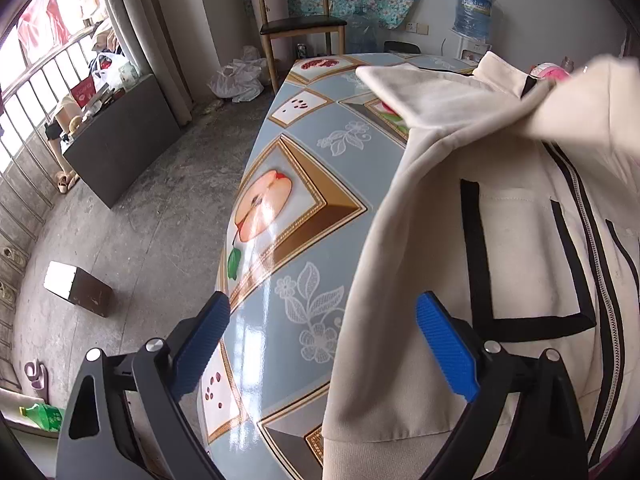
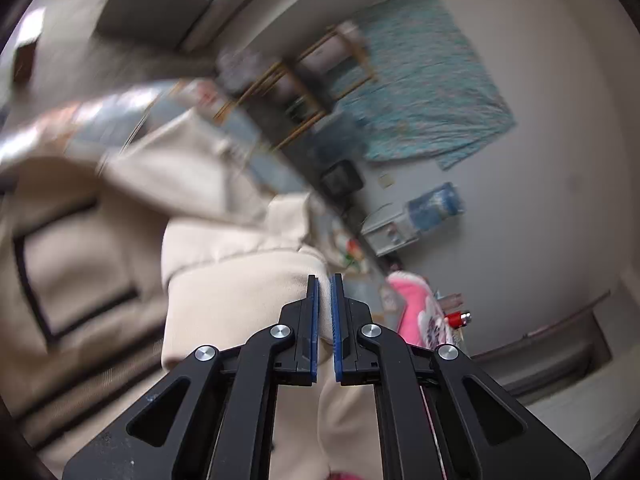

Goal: Fold large clothes
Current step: 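Lift the sleeve with the right gripper and fold it across the jacket body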

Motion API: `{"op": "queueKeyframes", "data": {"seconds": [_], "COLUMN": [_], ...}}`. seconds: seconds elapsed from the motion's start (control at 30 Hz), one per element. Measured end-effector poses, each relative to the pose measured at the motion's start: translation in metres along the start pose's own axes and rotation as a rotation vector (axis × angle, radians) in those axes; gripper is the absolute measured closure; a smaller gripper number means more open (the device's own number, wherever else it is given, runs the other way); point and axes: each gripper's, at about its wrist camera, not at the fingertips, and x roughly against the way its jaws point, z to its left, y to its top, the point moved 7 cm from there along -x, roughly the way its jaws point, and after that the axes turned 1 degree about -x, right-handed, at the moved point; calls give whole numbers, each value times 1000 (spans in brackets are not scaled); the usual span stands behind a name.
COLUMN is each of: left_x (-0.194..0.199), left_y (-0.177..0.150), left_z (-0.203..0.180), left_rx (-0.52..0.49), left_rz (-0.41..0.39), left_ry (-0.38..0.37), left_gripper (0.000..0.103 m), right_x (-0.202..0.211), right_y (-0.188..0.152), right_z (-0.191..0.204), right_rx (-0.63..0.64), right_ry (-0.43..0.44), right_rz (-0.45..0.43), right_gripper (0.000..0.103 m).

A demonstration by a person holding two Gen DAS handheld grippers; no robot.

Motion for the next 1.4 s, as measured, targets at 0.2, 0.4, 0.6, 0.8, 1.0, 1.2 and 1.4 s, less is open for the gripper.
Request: {"op": "queueKeyframes", "data": {"seconds": [0.2,0.4,0.6,0.8,1.0,1.2,1.4], "left_x": [-2,6,8,-38,-59,-63,-59], "left_y": [13,46,94,100,90,88,88], "left_z": [-4,-7,-40,-61,-65,-61,-55], "left_rx": [-63,-70,-123,-130,-117,-105,-74], "left_rz": [-18,-43,-47,51,91,90,80], "left_ry": [56,40,-91,-122,-130,-133,-121], "left_gripper": [13,23,23,33,52,58,63], "right_x": [-12,-27,-82,-110,-116,-116,-63], "right_y": [-80,-102,-117,-122,-102,-17,63], "right_z": [55,3,-4,28,58,22,-18], "right_rx": [-126,-858,-1420,-1472,-1322,-548,214], "right_ry": [283,657,999,1036,1085,589,-269], "right_rz": [162,173,291,419,507,370,-97], "right_gripper": [97,50,46,48,85,93,92]}}
